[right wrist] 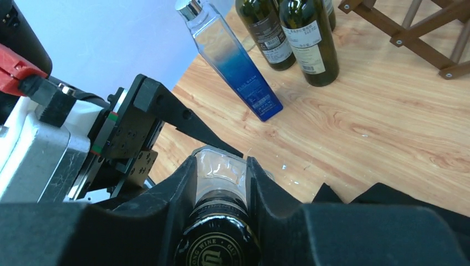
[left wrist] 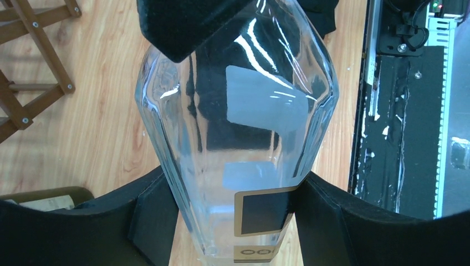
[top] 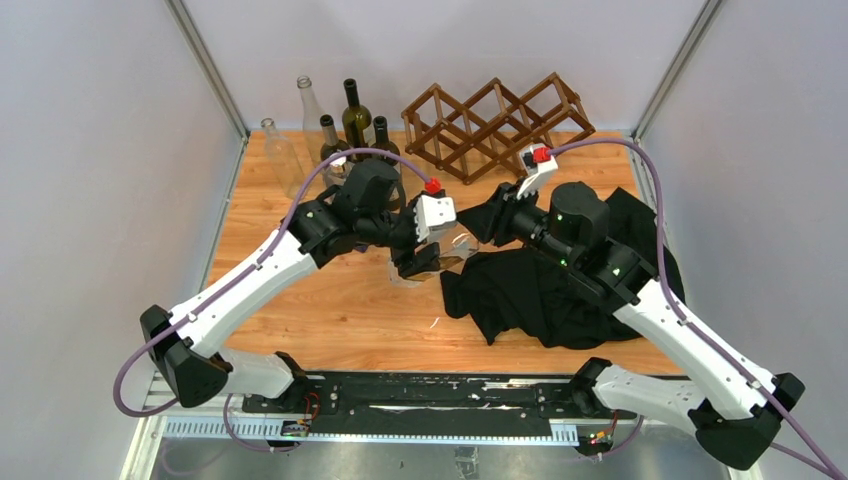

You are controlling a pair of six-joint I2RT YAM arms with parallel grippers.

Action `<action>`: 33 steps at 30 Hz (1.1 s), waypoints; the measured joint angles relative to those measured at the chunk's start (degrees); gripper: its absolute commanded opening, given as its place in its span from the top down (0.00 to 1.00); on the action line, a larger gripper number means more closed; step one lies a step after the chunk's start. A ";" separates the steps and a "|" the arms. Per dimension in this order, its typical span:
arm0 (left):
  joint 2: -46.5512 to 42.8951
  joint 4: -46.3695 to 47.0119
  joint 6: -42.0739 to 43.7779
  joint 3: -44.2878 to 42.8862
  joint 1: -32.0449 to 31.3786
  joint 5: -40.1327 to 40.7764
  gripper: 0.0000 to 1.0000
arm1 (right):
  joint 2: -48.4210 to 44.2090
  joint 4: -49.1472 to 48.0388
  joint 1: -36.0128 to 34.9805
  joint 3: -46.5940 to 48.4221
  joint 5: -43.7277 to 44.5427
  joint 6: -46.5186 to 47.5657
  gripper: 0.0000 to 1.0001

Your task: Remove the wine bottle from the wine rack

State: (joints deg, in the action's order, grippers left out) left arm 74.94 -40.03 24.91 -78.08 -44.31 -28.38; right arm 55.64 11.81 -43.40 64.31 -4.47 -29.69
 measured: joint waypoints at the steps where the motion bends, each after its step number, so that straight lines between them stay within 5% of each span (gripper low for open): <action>1: -0.07 0.00 0.07 0.00 0.00 0.02 0.95 | 0.15 -0.28 0.00 0.07 0.15 0.57 0.98; 4: -0.22 -0.11 0.50 0.00 0.22 0.63 0.21 | 1.05 -0.44 -0.02 0.83 0.02 0.81 1.00; 5: -0.20 -0.20 0.55 0.00 0.44 0.94 0.04 | 1.62 -0.28 -0.02 1.31 0.04 1.09 1.00; 6: -0.20 -0.37 0.68 0.00 0.76 1.25 0.01 | 2.29 -0.13 -0.04 1.79 0.07 1.42 1.00; 15: -2.56 -4.22 0.11 -0.92 10.73 1.11 0.00 | 13.84 8.81 0.04 6.93 7.50 11.56 1.00; 22: -9.84 -9.86 0.22 -0.87 29.75 -3.41 0.00 | 26.38 11.06 0.07 20.24 10.12 18.84 1.00; 28: -16.98 -10.38 2.93 6.84 46.66 -6.71 0.00 | 36.92 10.40 1.03 31.23 10.10 21.46 1.00; 33: -18.84 -6.21 1.16 16.74 51.56 -5.25 0.00 | 45.92 10.32 1.90 37.24 10.08 22.25 1.00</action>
State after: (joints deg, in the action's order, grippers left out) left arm 56.10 -46.24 26.06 -61.34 7.25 -33.63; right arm 101.56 22.13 -41.50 101.56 5.61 -7.44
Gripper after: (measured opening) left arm 0.996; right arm 0.370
